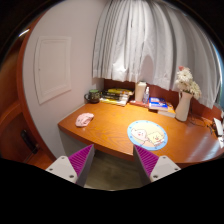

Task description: Arrange mouse

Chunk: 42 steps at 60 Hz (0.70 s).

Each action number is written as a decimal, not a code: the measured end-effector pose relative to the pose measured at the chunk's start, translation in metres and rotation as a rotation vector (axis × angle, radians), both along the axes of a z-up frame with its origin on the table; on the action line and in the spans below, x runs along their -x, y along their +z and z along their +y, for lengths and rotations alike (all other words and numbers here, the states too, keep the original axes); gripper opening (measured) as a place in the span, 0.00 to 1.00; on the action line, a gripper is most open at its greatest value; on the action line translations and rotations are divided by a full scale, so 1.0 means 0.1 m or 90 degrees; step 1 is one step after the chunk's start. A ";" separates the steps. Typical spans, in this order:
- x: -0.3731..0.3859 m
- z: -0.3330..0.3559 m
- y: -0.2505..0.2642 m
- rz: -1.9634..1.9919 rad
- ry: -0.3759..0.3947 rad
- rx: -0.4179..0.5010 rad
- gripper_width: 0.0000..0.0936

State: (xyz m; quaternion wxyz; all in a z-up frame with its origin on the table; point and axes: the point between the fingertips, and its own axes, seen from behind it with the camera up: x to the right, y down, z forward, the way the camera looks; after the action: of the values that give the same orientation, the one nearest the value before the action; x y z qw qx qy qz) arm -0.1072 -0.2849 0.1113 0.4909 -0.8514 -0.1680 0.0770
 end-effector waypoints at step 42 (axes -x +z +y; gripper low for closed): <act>2.46 1.59 -1.16 -0.023 -0.091 0.106 0.84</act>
State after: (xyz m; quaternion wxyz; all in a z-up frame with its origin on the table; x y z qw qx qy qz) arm -0.3528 -0.1264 -0.0049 0.4194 -0.9003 -0.1087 0.0406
